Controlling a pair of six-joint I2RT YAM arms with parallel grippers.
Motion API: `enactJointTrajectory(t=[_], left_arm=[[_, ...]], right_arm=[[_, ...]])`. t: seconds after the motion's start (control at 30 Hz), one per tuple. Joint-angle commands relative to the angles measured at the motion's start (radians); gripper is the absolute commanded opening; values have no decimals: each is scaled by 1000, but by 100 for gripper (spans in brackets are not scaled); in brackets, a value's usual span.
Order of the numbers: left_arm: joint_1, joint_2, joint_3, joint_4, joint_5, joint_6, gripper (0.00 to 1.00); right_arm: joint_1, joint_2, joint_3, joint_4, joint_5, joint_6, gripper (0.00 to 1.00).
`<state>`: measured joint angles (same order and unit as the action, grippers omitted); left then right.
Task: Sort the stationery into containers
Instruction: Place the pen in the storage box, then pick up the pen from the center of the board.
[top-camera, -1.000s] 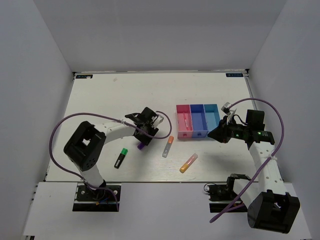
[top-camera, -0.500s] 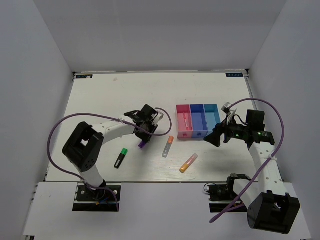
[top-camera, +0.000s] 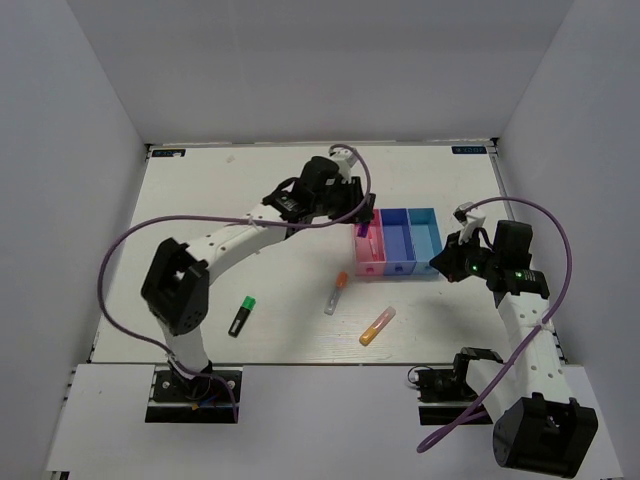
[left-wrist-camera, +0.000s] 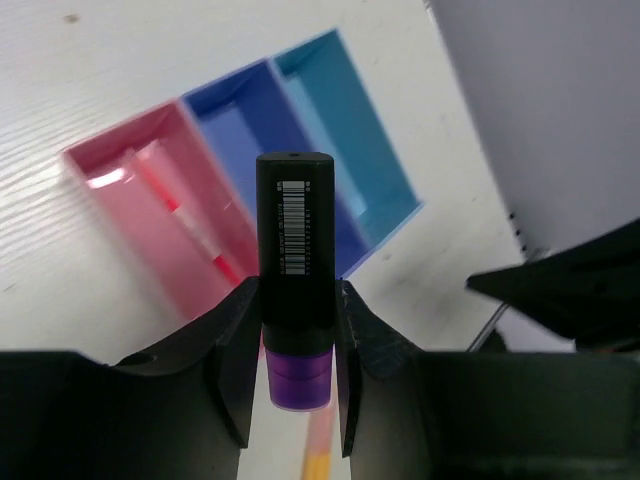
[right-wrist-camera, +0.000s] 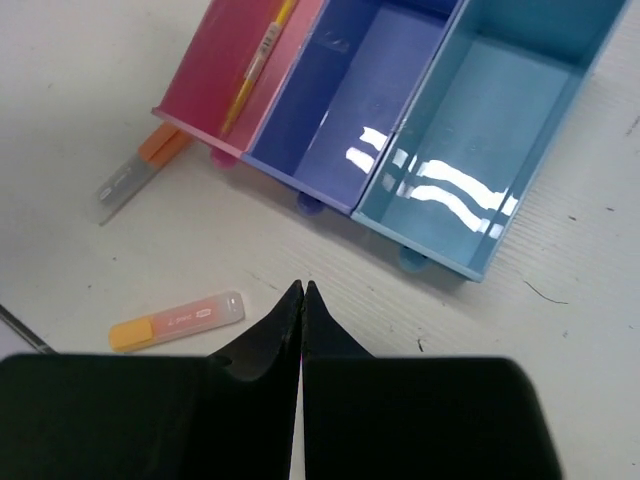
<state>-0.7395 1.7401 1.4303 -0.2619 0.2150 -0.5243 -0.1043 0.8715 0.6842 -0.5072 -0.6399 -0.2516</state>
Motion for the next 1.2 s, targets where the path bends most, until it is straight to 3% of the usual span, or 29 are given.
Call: enactJointTrajectory(t=[0.0,0.13,0.3,0.37,0.43,0.57,0.73,0.9,0.97,1.0,1.03,1.07,1.1,1.17], left_arm=[[-32,111,102,134,55,-180,0],[-52,264,237,199,69,-247,0],[-58,361,280,243,69,-307,1],[-60,389,289,253,72,-321,7],[-60,404,295,245,80,-324,24],[-61,424,303,216,75,-319,43],[-58,423,314,194,76,-304,49],[-61,403,335,156,84,-281,54],[-61,382,328,150,89,-273,43],[-61,372,302,159,89,-264,31],[-60,343,265,171,90,-260,17],[-60,299,218,184,89,-252,0],[-60,270,188,176,72,-205,0],[-61,129,55,93,11,-139,0]], right_arm=[[-3,-9,11,55,72,37,0],[-5,-17,11,53,82,41,0],[-5,-28,12,55,103,46,0],[-5,-28,14,55,106,46,9],[-5,-29,14,55,102,46,17],[-3,-31,15,50,95,41,28],[-3,-32,15,49,92,41,32],[-5,-35,17,45,95,46,67],[-6,-35,15,49,94,46,67],[-6,-34,15,45,94,46,64],[-6,-34,17,44,94,49,33],[-8,-35,17,44,94,46,14],[-9,-38,18,44,95,48,0],[-9,-39,20,38,97,55,0]])
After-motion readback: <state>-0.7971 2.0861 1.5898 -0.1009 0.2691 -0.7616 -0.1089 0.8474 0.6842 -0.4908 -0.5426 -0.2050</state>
